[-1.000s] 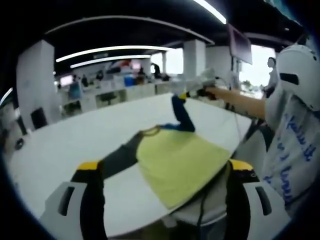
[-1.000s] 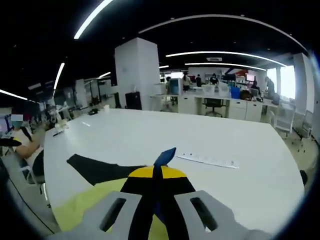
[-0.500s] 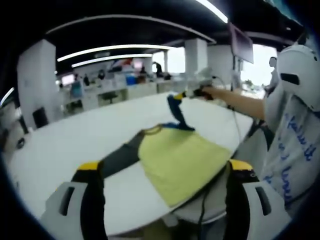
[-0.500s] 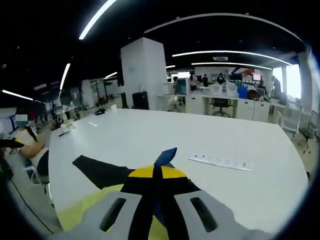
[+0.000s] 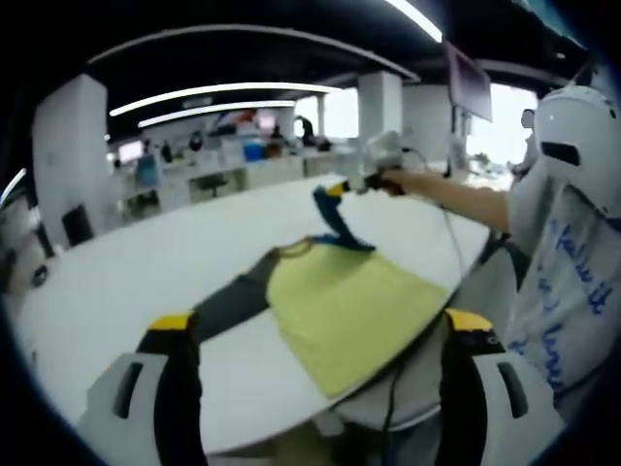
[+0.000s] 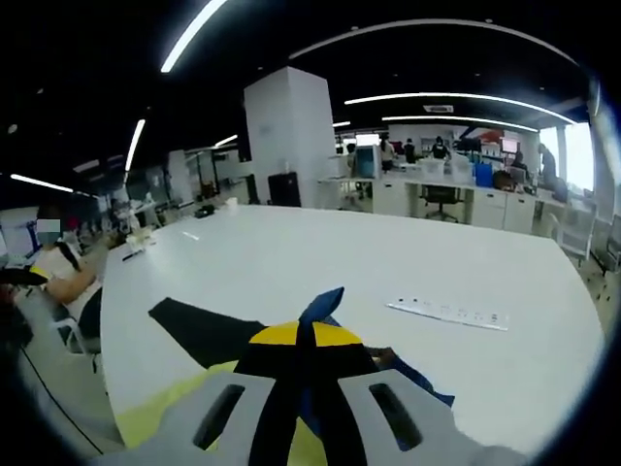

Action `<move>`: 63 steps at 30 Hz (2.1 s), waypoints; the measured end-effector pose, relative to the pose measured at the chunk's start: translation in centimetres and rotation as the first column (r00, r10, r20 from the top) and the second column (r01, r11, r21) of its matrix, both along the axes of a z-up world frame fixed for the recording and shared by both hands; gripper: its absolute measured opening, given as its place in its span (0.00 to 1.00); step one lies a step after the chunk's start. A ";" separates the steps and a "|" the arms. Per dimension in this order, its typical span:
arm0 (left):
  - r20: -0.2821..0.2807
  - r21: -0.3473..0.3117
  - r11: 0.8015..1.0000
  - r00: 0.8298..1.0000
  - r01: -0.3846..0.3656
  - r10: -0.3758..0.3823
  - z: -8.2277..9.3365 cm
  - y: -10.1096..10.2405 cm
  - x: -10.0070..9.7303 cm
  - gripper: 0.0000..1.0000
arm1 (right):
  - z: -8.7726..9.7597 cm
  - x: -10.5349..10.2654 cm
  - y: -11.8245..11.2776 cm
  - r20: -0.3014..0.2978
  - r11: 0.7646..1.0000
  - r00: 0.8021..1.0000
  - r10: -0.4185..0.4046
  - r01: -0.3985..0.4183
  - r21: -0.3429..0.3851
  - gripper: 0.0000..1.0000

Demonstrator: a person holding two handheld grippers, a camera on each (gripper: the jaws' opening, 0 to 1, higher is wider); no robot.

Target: Fold the garment on the visible template until the final outline fits inside the template.

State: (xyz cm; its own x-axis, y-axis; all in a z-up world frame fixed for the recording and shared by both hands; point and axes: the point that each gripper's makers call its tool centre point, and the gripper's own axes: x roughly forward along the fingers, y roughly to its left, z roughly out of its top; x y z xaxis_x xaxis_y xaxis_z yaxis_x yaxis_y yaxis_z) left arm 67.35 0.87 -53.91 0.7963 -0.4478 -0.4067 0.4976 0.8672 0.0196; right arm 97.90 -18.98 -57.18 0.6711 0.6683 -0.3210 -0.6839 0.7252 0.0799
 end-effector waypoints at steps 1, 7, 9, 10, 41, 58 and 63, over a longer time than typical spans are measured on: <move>-0.002 -0.002 1.000 1.000 -0.002 0.002 0.0 0.1 0.0 0.99 | -0.1 0.0 0.2 0.000 1.000 1.000 0.003 -0.003 0.000 0.02; -0.013 -0.010 1.000 1.000 0.003 -0.003 -0.2 0.1 -0.2 1.00 | -0.4 -0.1 1.4 -0.009 1.000 1.000 0.021 -0.021 0.001 0.02; -0.016 -0.003 1.000 1.000 0.004 -0.004 -0.3 0.1 -0.1 1.00 | -0.5 -0.2 1.7 -0.011 1.000 1.000 0.023 -0.023 0.002 0.02; -0.018 -0.002 1.000 1.000 0.003 -0.003 -0.4 0.2 -0.1 1.00 | -0.6 -0.2 1.9 -0.012 1.000 1.000 0.025 -0.025 0.001 0.02; -0.045 -0.017 0.999 0.998 -0.032 0.032 -0.7 1.7 0.2 0.99 | -6.3 1.8 5.1 -0.080 0.997 0.996 0.038 -0.043 -0.061 0.02; -0.071 -0.026 0.999 0.997 -0.045 0.043 -1.2 2.2 0.4 0.98 | -9.3 2.1 6.9 -0.142 0.998 0.989 0.034 -0.041 -0.048 0.02; -0.084 -0.032 0.998 0.996 -0.045 0.042 -1.5 2.2 0.3 0.99 | -10.1 2.2 7.4 -0.162 0.999 0.986 0.032 -0.038 -0.037 0.02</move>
